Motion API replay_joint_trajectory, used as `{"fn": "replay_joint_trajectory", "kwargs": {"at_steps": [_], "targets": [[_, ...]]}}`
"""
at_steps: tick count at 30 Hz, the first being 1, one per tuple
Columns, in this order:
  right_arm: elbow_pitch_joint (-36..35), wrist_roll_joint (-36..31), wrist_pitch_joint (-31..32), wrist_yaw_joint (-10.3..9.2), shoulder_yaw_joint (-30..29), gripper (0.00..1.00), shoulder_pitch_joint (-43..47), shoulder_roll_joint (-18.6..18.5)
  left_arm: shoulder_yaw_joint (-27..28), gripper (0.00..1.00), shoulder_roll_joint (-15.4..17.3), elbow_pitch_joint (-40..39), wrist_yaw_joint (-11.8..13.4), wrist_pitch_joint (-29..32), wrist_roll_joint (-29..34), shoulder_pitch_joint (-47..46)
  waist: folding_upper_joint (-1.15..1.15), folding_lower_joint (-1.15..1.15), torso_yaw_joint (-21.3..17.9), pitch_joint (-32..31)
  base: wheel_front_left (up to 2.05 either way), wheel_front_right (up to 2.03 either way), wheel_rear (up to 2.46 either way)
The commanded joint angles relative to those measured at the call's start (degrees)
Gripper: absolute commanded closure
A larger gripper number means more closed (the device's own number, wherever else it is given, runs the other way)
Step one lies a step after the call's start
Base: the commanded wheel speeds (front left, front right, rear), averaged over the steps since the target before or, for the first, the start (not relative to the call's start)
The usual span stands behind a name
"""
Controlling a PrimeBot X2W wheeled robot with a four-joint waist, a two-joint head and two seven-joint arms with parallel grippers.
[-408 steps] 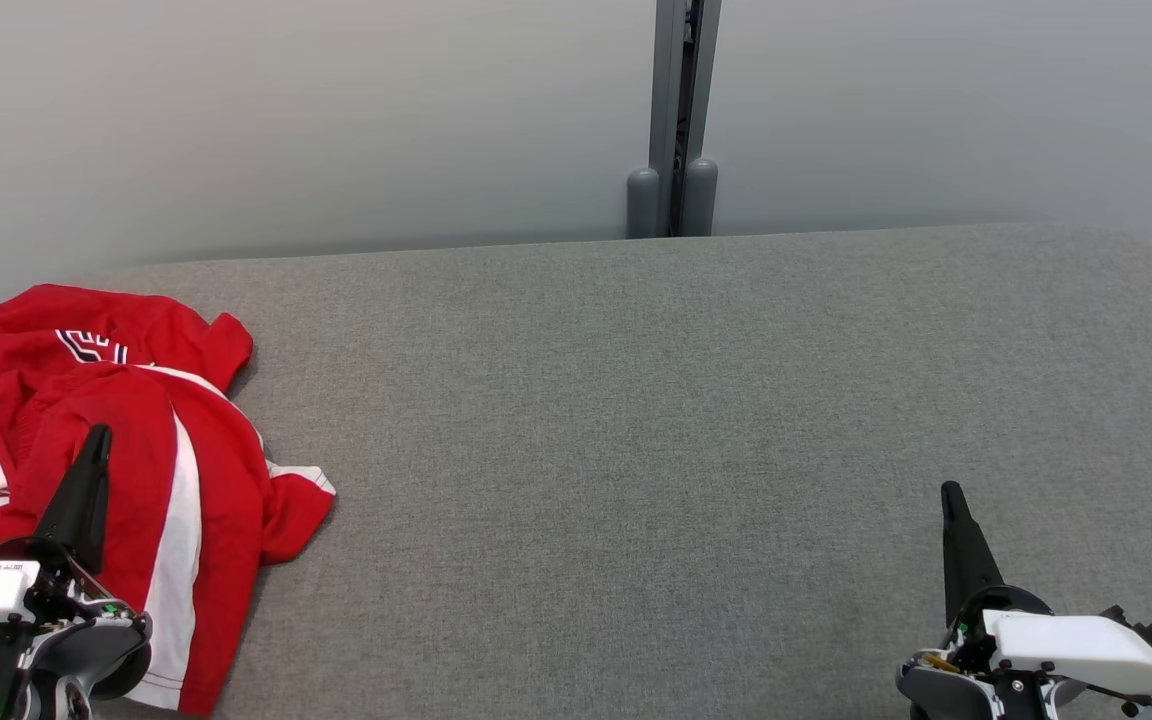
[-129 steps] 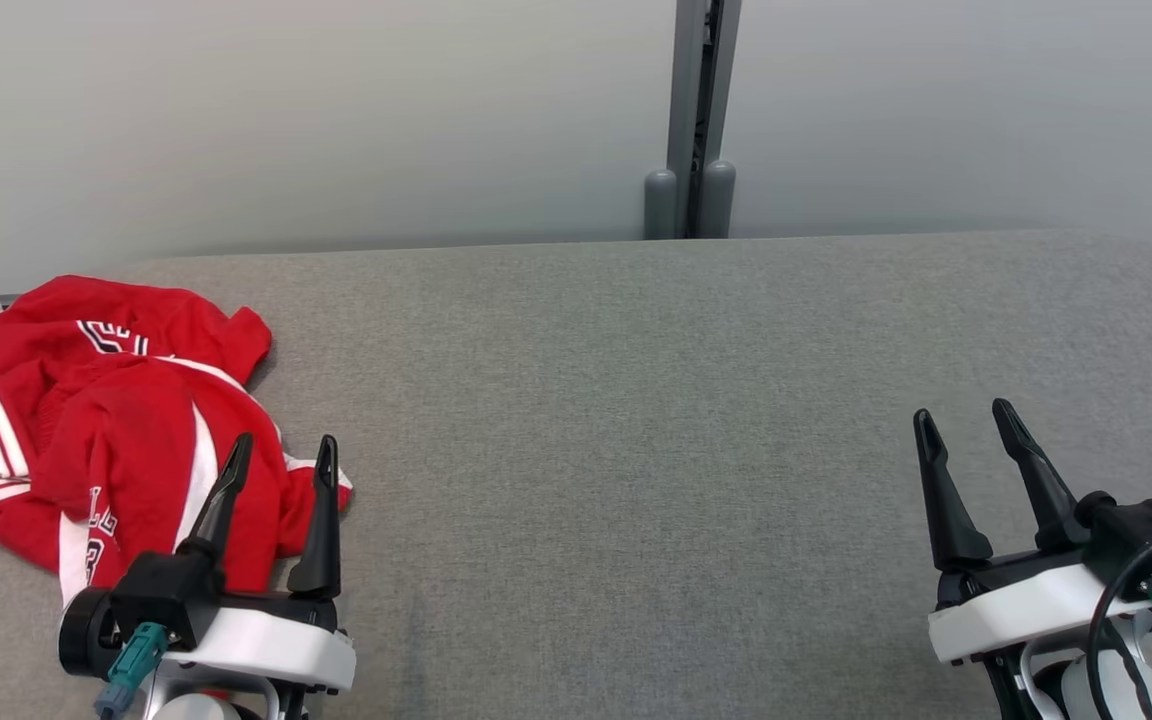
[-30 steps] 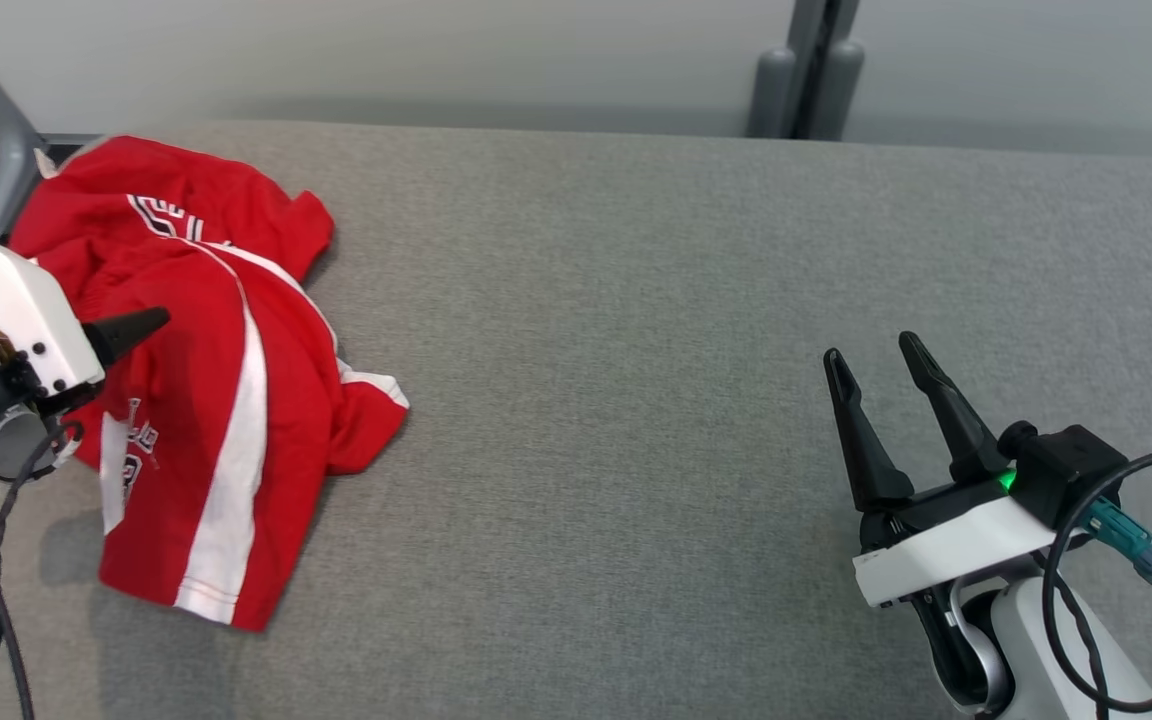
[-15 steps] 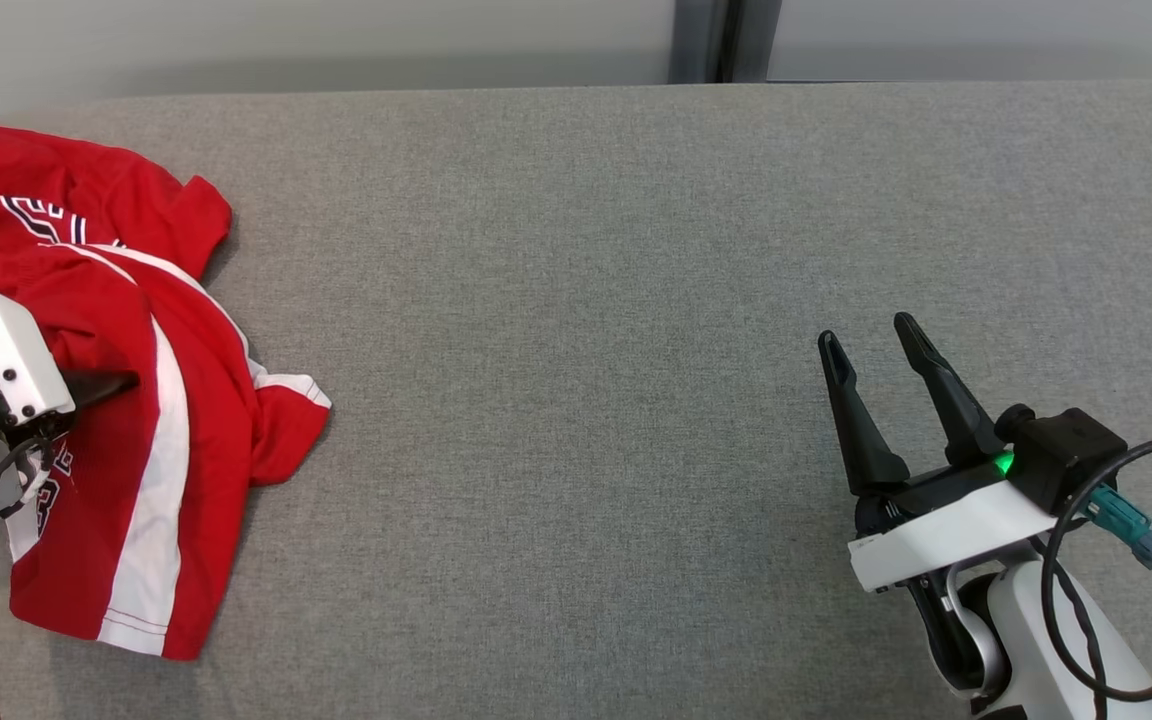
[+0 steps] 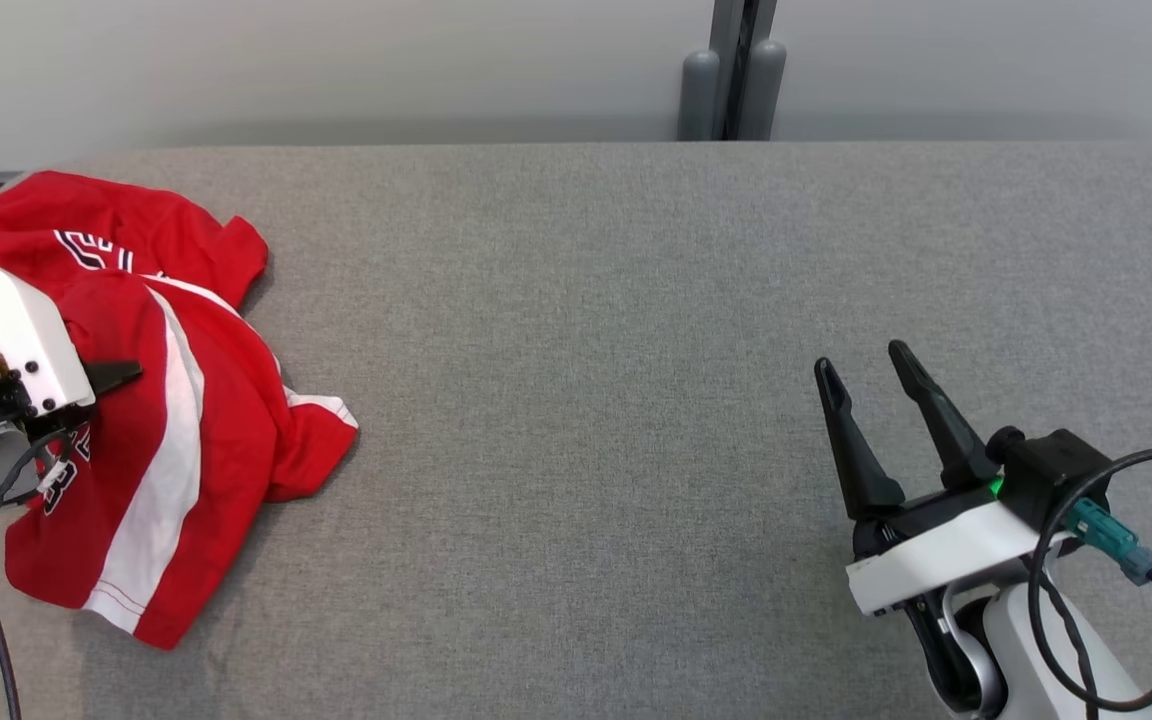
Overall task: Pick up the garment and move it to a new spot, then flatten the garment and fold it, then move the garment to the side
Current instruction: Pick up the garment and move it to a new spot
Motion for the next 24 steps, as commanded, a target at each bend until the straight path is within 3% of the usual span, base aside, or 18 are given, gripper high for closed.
{"fn": "replay_joint_trajectory", "kwargs": {"at_steps": [1, 14, 24], "targets": [[0.1, 0.4, -0.3, 0.13, -0.1, 0.00, 0.9, -0.2, -0.2, 1.00, 0.3, -0.7, -0.3, -0.3, 0.0, 0.4, 0.00, 0.00, 0.3, -1.0, 0.00, 0.00, 0.00], [0.5, 1.4, -0.3, 0.13, -0.5, 0.00, 4.1, -0.1, -7.0, 1.00, 0.5, -15.3, -0.8, 0.4, -0.9, 1.9, 0.00, 0.00, -0.5, -6.4, 0.00, 0.00, 0.00], [0.2, 1.6, -0.2, 0.13, -0.9, 0.00, 4.6, 0.0, -14.9, 1.00, 1.3, -32.9, -0.9, 1.0, -5.5, 5.0, 0.00, 0.00, -5.6, -7.3, 0.00, 0.00, 0.00]]}}
